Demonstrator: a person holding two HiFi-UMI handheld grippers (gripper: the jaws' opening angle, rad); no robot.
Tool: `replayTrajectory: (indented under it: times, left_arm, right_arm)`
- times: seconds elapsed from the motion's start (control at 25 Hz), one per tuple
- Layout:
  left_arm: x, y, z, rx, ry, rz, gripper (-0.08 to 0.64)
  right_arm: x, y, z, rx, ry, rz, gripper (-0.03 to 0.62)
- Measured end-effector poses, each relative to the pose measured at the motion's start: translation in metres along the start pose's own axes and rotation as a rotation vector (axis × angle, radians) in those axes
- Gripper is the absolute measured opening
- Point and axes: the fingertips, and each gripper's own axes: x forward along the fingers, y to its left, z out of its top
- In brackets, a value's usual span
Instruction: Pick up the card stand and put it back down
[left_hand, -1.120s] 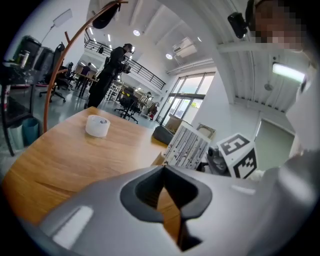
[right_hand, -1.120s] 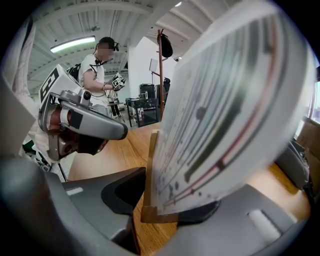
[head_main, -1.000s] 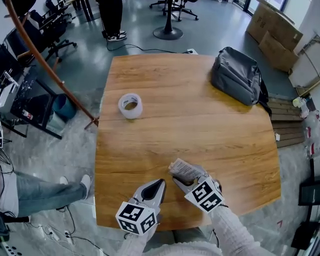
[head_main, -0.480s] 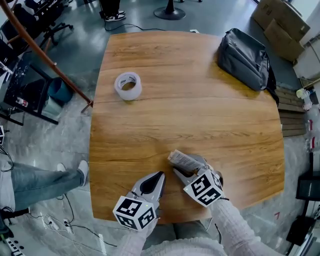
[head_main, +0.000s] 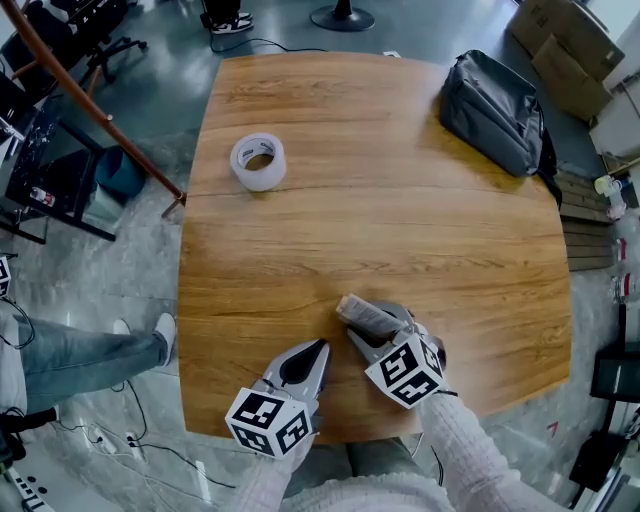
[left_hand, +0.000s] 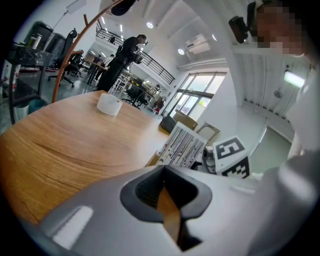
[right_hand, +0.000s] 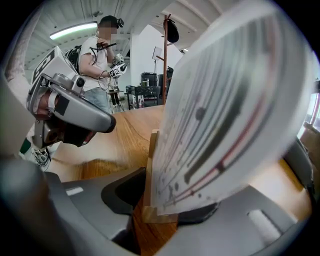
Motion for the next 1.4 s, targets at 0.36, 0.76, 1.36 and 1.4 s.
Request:
replayTrajectory:
  times: [0.36, 0.76, 1.36, 1.4]
  left_arm:
    - [-0.001, 0.000, 0.001, 0.009, 0.006, -0.002, 0.008]
    - [-0.005, -0.004, 0.004, 0.028, 0.008, -0.011, 0.008]
    - [-0.012, -0.031, 0.024, 0.105, 0.005, -0.045, 0.008]
    - [-0.013, -0.035, 0.024, 0.111, 0.006, -0.050, 0.008]
  right_arm:
    - [0.003, 0.000, -0.003, 0.059, -0.044, 0.016, 0.187]
    - [0.001, 0.000, -0.001, 0.043, -0.086, 0.005, 0.189]
    - [-0.061, -0.014, 0.014, 0.144, -0.192, -0.053, 0.178]
    - [-0.068, -0.013, 0.014, 0.152, -0.198, -0.058, 0.178]
